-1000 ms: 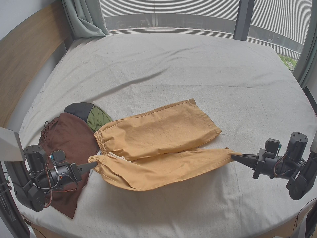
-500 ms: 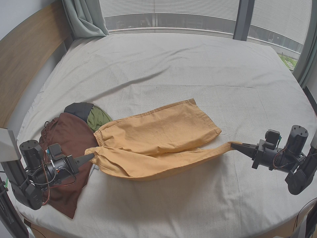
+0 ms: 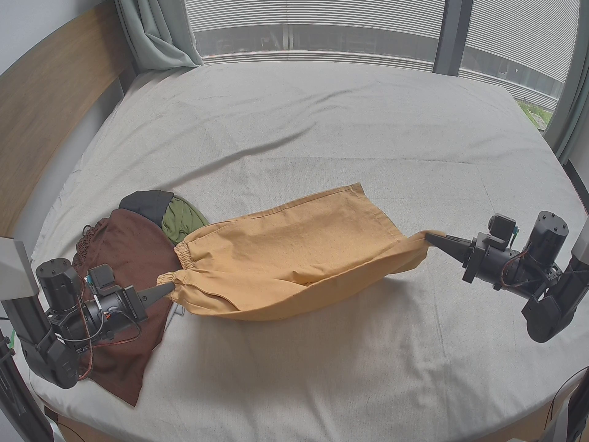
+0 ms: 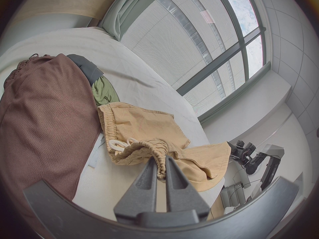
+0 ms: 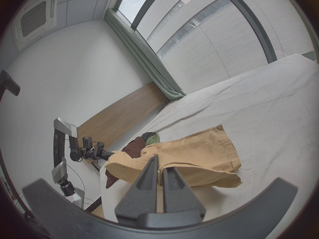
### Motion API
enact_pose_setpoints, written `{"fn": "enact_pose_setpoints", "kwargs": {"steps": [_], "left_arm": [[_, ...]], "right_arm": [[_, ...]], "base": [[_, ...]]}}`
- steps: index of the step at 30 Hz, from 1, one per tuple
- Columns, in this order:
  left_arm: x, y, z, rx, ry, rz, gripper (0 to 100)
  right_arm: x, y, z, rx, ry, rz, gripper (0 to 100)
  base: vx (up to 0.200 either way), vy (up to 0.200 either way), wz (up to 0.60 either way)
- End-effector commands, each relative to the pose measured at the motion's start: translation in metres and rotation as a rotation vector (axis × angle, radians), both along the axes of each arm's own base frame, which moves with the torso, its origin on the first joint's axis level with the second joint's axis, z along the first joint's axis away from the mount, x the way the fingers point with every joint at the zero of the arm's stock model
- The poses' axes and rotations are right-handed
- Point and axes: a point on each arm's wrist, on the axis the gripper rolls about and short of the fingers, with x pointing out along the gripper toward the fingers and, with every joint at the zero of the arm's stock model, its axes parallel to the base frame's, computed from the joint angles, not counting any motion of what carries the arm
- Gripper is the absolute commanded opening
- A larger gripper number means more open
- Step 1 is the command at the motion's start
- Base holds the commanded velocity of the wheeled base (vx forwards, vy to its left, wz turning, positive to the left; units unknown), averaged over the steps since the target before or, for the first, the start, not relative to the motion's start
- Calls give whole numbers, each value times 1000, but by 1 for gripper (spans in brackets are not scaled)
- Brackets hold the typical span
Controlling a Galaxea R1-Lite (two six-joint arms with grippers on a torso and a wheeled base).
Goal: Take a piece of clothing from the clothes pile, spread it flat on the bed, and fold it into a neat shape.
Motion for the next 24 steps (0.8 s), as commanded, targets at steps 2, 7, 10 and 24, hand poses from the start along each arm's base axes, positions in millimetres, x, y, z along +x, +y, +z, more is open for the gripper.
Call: {"fn": "enact_pose_setpoints", "kwargs": {"steps": [2, 7, 10, 24], "left_arm": [[2, 0, 0, -8, 1, 3, 0], [4, 1, 2, -26, 1, 10, 0], [4, 1, 3, -26, 0, 10, 0], [10, 0, 2, -43, 11, 54, 0]], "right_arm": [[11, 2, 2, 27, 2, -7, 0], [14, 6, 6, 38, -9, 3, 0], [17, 6, 7, 41, -16, 4, 0], [51, 15, 16, 120, -27, 24, 0]], "base": [[0, 0, 0], [0, 0, 0], [0, 0, 0], [0, 0, 0]]}}
